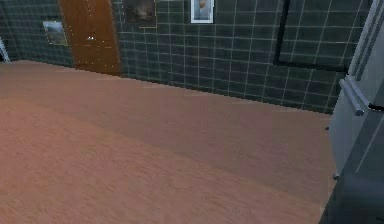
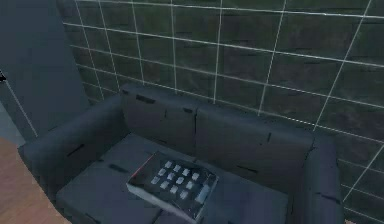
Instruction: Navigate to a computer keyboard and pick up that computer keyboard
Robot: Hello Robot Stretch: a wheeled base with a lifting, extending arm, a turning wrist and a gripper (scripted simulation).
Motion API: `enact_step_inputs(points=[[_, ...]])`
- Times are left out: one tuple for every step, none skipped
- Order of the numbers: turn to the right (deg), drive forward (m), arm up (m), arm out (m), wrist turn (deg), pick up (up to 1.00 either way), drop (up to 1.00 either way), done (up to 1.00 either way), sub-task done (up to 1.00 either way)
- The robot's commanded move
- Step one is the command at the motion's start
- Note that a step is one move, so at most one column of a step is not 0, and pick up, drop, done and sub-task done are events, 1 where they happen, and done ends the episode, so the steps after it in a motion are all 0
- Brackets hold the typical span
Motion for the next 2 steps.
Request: enact_step_inputs(points=[[0.0, 0.00, 0.04, 0.00, 0.0, 0.00, 0.00, 0.00, 0.00], [0.0, 0.00, 0.00, 0.22, 0.0, 0.00, 0.00, 0.00, 0.00]])
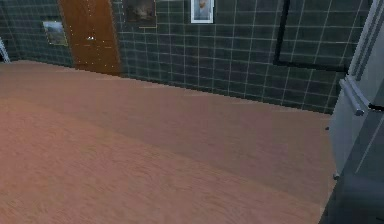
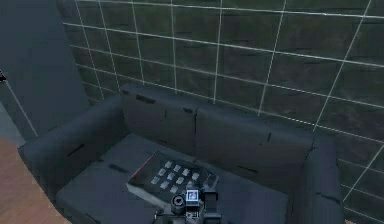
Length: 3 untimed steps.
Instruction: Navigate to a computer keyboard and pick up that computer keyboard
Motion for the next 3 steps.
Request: enact_step_inputs(points=[[0.0, 0.00, 0.00, 0.00, 45.0, 0.00, 0.00, 0.00, 0.00], [0.0, 0.00, 0.00, 0.00, 45.0, 0.00, 0.00, 0.00, 0.00], [0.0, 0.00, 0.00, 0.00, 45.0, 0.00, 0.00, 0.00, 0.00]])
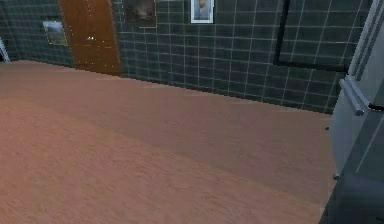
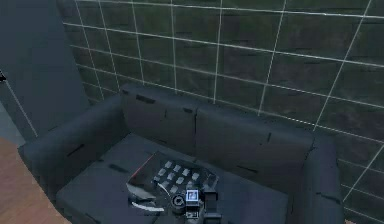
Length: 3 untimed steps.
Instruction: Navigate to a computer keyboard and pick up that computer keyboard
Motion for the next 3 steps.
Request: enact_step_inputs(points=[[0.0, 0.00, 0.00, 0.00, 45.0, 0.00, 0.00, 0.00, 0.00], [0.0, 0.00, 0.00, 0.00, 9.0, 0.00, 0.00, 0.00, 0.00], [0.0, 0.00, -0.30, 0.00, 0.0, 0.00, 0.00, 0.00, 0.00]])
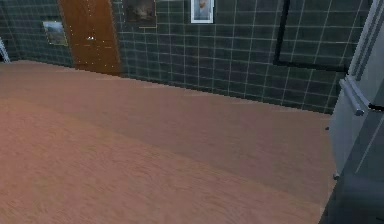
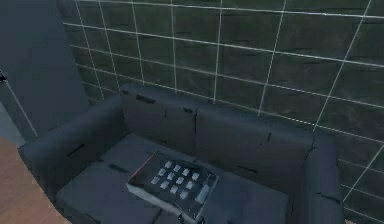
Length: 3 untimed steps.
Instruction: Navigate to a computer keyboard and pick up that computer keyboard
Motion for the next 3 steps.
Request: enact_step_inputs(points=[[0.0, 0.00, 0.00, 0.00, 0.0, 1.00, 0.00, 0.00, 0.00], [0.0, 0.00, 0.10, 0.00, 0.0, 0.00, 0.00, 0.00, 0.00], [0.0, 0.00, 0.00, 0.00, 0.0, 0.00, 0.00, 1.00, 0.00]])
